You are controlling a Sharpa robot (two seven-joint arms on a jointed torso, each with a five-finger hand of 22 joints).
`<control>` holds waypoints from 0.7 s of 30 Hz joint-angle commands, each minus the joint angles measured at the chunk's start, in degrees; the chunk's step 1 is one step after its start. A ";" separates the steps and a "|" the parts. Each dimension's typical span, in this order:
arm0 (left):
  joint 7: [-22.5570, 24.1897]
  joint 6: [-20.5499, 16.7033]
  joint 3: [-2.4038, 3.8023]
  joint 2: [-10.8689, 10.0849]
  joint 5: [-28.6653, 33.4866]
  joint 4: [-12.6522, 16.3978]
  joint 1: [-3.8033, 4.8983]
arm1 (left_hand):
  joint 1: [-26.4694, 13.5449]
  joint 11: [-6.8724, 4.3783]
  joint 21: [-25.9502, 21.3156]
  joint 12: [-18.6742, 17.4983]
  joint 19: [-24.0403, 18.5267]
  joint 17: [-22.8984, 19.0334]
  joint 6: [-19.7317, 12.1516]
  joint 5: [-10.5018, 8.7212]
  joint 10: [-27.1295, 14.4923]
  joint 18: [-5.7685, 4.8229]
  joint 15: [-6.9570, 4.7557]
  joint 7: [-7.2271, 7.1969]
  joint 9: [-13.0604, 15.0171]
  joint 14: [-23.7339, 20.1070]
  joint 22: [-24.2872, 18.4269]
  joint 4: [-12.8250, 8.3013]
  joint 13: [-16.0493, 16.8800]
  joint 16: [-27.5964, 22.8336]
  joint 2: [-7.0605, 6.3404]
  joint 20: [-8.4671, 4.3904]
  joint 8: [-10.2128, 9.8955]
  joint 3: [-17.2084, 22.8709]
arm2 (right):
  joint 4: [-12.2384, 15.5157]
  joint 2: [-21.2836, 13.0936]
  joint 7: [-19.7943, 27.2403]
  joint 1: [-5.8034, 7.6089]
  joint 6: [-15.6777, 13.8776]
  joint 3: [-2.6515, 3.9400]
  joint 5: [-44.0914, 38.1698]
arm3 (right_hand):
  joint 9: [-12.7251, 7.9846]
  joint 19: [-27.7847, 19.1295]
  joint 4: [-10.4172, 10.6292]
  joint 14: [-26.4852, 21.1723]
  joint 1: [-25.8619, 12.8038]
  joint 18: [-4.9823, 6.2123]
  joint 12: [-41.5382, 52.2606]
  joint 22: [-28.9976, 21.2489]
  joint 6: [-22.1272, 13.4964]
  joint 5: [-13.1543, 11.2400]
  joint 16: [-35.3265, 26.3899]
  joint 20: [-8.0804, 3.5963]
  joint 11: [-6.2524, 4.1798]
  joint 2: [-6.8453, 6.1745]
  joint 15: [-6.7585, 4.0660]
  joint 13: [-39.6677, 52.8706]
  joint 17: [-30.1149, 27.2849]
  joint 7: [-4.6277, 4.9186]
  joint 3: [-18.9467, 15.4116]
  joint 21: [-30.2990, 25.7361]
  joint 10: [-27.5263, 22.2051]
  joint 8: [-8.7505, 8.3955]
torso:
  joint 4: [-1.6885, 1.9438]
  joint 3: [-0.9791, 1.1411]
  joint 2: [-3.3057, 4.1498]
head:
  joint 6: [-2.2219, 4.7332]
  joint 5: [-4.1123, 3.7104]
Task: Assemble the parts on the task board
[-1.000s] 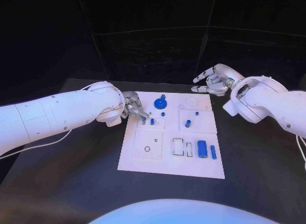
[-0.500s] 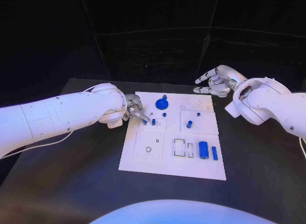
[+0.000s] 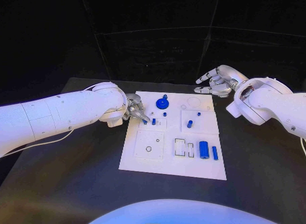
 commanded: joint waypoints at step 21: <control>-0.87 2.57 -0.12 -0.05 -0.85 0.07 -0.13 | 0.72 -0.09 -0.11 0.29 0.26 15.09 0.52 0.32 0.57 0.09 -0.30 -0.47 0.81 5.85 -0.03 -3.58 0.19 0.18 -0.13 -0.29 0.21 3.74 | -0.01 0.24 0.56 0.11 0.37 0.04 0.19 | 0.07 -0.37 0.43 3.42 -0.44 1.00 -0.04 -0.07 0.27 -0.36 -0.25 0.07 -0.02 0.29 -0.48 0.00 3.47 -0.24 -0.01 -0.29 -0.09 0.38 | 0.01 0.03 0.05 | -0.51 0.31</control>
